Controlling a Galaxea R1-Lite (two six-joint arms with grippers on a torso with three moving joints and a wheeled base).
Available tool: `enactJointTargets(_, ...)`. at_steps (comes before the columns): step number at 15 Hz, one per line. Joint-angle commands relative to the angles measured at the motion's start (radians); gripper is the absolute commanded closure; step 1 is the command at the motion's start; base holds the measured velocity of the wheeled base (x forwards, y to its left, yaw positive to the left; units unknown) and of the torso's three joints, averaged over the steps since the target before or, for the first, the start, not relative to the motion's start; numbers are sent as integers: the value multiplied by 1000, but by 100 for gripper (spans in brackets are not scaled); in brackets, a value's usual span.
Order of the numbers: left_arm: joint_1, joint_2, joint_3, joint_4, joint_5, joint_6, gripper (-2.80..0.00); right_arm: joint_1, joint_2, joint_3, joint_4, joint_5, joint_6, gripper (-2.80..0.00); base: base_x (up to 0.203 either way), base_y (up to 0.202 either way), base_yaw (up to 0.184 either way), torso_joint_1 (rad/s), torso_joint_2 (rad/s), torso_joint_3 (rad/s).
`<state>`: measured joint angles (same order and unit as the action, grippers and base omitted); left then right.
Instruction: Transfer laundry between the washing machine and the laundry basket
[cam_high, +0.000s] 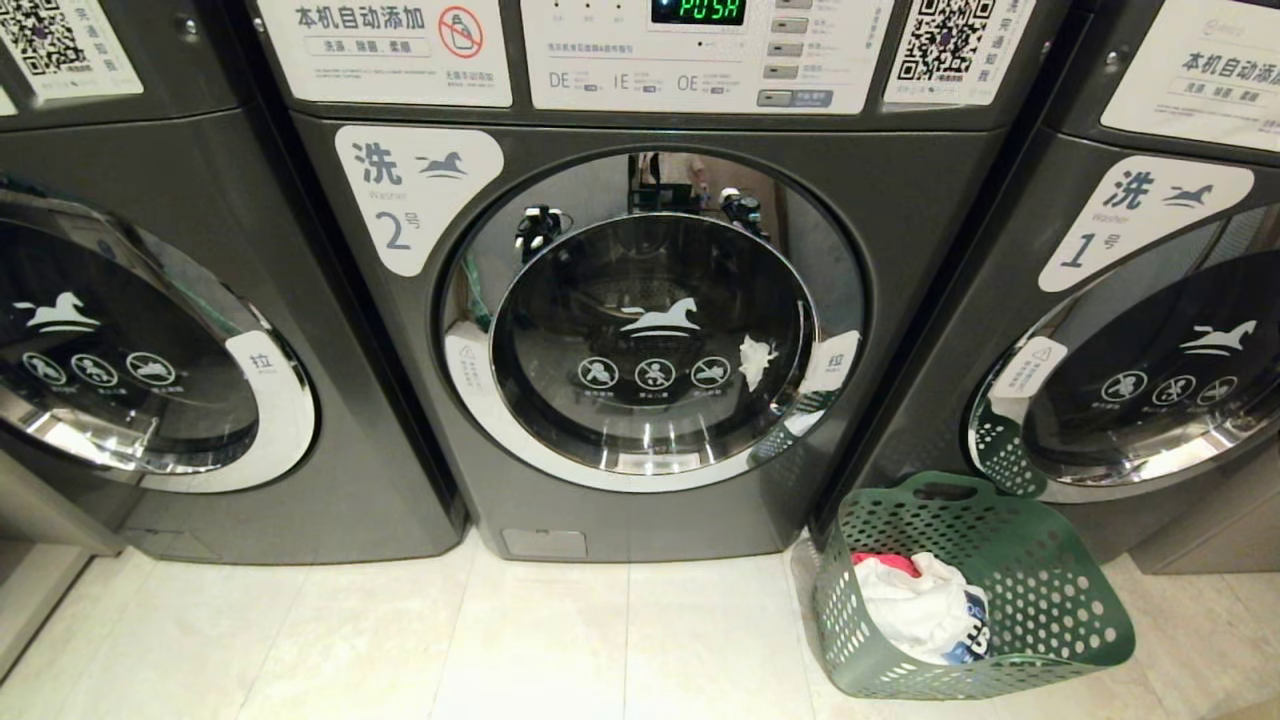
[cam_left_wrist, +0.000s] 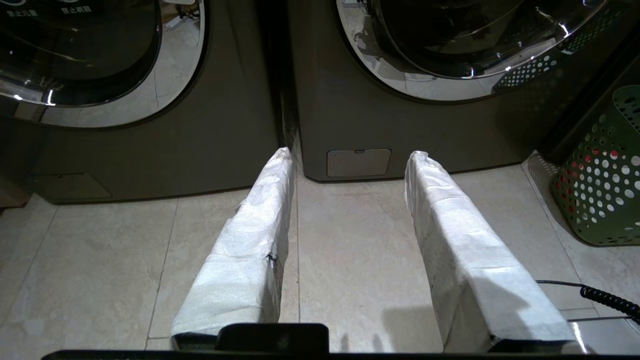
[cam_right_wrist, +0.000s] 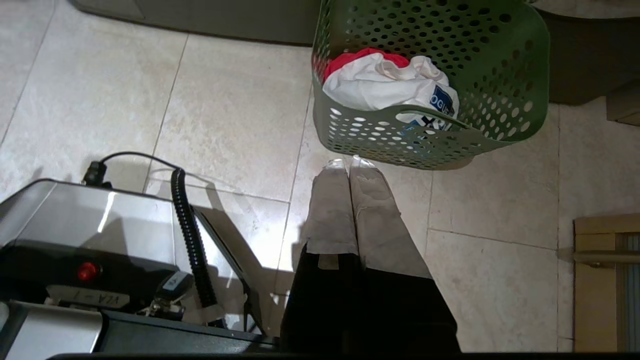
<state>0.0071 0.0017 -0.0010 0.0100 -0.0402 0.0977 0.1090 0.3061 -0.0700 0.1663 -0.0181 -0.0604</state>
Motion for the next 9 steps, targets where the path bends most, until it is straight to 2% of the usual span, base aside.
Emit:
enactJointTargets(1, 1, 1, 1, -2, 0, 1, 0, -53, -29, -2, 13, -3, -7, 0, 0, 0, 0, 0, 0, 0)
enactJointTargets(4, 1, 1, 1, -4, 0, 1, 0, -68, -86, 2, 9, 5, -37, 0, 0, 0, 0, 0, 0, 0)
enactJointTargets(6, 1, 0, 1, -1, 0, -4, 0, -81, -160, 40, -90, 23, -56, 0, 0, 0, 0, 0, 0, 0)
enactJointTargets(9, 1, 0, 1, -2, -3, -1, 0, -99, -306, 59, -143, 23, -66, 0, 0, 0, 0, 0, 0, 0)
